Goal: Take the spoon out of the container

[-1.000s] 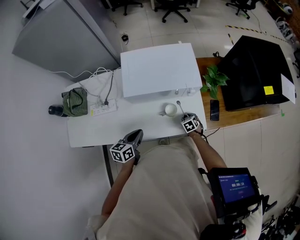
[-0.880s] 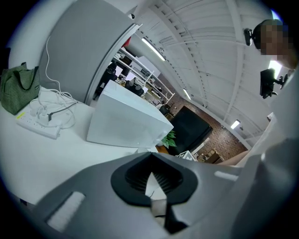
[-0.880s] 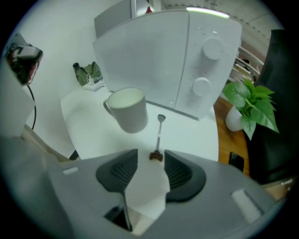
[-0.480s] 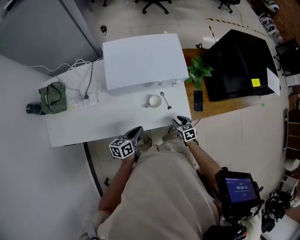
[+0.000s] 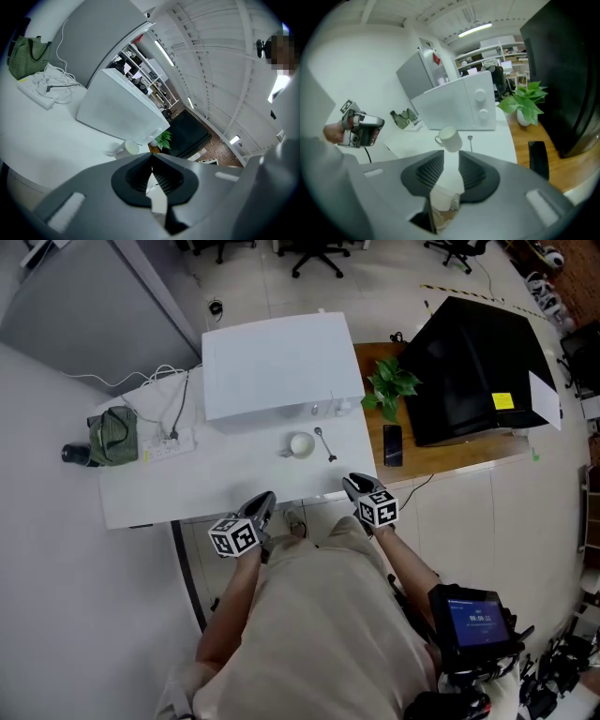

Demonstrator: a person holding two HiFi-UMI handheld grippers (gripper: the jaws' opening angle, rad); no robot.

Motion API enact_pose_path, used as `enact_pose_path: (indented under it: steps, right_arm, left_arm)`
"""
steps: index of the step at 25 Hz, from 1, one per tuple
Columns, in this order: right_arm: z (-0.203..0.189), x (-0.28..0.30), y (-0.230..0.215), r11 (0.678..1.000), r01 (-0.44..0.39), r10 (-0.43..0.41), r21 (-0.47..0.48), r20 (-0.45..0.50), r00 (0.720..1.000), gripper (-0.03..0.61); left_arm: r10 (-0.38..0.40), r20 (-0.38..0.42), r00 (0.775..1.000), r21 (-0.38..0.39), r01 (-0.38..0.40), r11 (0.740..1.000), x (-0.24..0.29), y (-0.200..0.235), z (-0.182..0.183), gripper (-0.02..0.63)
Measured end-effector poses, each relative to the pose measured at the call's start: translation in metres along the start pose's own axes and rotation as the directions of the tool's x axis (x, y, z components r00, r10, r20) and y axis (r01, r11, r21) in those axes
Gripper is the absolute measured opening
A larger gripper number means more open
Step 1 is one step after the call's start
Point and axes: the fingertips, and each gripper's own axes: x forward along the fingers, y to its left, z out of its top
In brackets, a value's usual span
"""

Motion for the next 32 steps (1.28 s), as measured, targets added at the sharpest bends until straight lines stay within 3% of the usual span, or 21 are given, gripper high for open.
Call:
enact_pose_path:
  steps: [5, 10, 19, 26, 28, 32]
  right_arm:
    - [0.021, -0.049, 0.014, 0.989, -0.144, 0.140, 0.022, 0.130, 0.982, 0.100]
    - [0.024, -0.110, 0.025, 0.964, -0.257, 0.265, -0.069, 0.164, 0.950, 0.098]
    - [0.022, -0.215, -0.017, 0.955, -0.273, 0.294, -0.117, 0.254, 0.921, 0.086]
    - [-0.005, -0.256, -0.016, 0.944, -0.299, 0.326, -0.141, 0.247, 0.912, 0.081]
    - [-0.009, -0.267, -0.009, 0.930, -0.348, 0.368, -0.119, 0.278, 0.887, 0.081]
    - [0.000, -0.299, 0.014, 0.864, -0.499, 0.484, -0.066, 0.380, 0.788, 0.041]
  left_arm:
    - [0.048, 0.029, 0.998, 0.014, -0.049, 0.999, 0.001, -0.037, -0.014, 0.000]
    - [0.092, 0.092, 0.991, 0.062, -0.098, 0.993, -0.002, -0.089, -0.032, 0.000]
    - [0.069, 0.122, 0.990, 0.046, -0.075, 0.996, 0.012, -0.182, -0.140, 0.000]
    - [0.151, 0.117, 0.982, -0.003, -0.151, 0.988, -0.019, -0.193, -0.206, 0.000]
    - [0.161, 0.124, 0.979, -0.010, -0.161, 0.987, -0.029, -0.194, -0.213, 0.000]
    - [0.167, 0.123, 0.978, -0.030, -0.164, 0.986, -0.037, -0.190, -0.224, 0.000]
